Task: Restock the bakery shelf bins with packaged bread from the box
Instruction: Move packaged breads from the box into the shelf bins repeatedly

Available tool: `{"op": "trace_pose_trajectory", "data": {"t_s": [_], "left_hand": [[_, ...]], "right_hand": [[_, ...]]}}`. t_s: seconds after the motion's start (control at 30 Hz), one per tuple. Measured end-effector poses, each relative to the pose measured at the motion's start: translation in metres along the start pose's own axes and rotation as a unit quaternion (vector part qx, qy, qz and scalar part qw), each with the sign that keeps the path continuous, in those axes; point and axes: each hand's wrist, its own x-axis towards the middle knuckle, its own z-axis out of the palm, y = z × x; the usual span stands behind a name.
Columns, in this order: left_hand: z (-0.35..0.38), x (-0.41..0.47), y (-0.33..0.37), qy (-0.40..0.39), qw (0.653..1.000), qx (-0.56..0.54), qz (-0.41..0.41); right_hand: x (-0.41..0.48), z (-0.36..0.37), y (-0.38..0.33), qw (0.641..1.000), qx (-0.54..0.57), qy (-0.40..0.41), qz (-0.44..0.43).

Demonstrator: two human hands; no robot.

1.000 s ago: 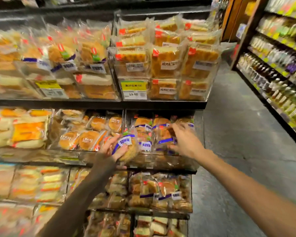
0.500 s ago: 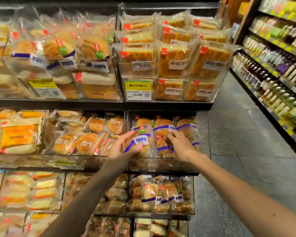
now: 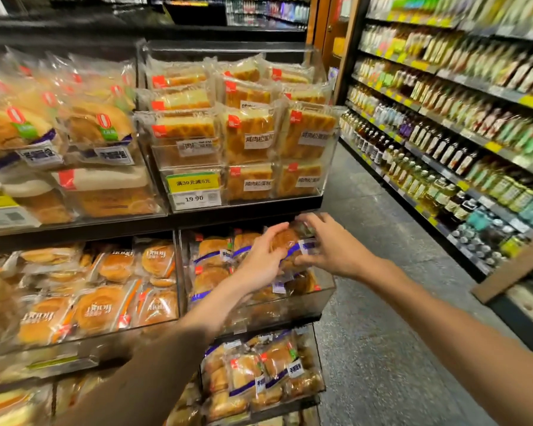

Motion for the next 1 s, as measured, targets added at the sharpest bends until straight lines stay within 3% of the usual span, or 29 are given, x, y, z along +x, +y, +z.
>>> {"op": "trace_pose_trajectory", "data": {"t_s": [0.17,0.27,0.37,0.47,0.63,0.73,0.87,1.0], "left_hand": [[0.018,0.017,-0.028,-0.057,0.996,0.067,0.022],[0.02,0.023,-0.046,-0.041,0.981,0.187,0.019],[0.021,0.019,-0.051,-0.02,0.928,0.37,0.028],[0.021,0.018,-0.05,-0.025,0.882,0.466,0.064],[0.02,0.024,-0.055,-0.075,0.827,0.553,0.065],[0.017,0.021,-0.05,-0.073,0.835,0.541,0.063],[0.004,0.003,-0.03,-0.054,0.896,0.434,0.072],[-0.049,-0.032,0.017,0.01,0.916,0.384,0.118]], "right_hand": [[-0.007,0.021,0.026,0.997,-0.07,-0.011,0.042],[-0.005,0.044,0.03,0.981,-0.191,0.023,0.029],[-0.004,0.061,0.034,0.957,-0.288,0.022,0.014],[-0.004,0.069,0.032,0.944,-0.33,0.021,0.011],[-0.009,0.075,0.028,0.964,-0.261,-0.026,0.048],[-0.013,0.072,0.027,0.982,-0.18,-0.032,0.055],[-0.024,0.053,0.015,0.992,-0.108,0.054,0.036],[-0.023,0.01,-0.024,0.993,-0.053,0.104,-0.031]]}}
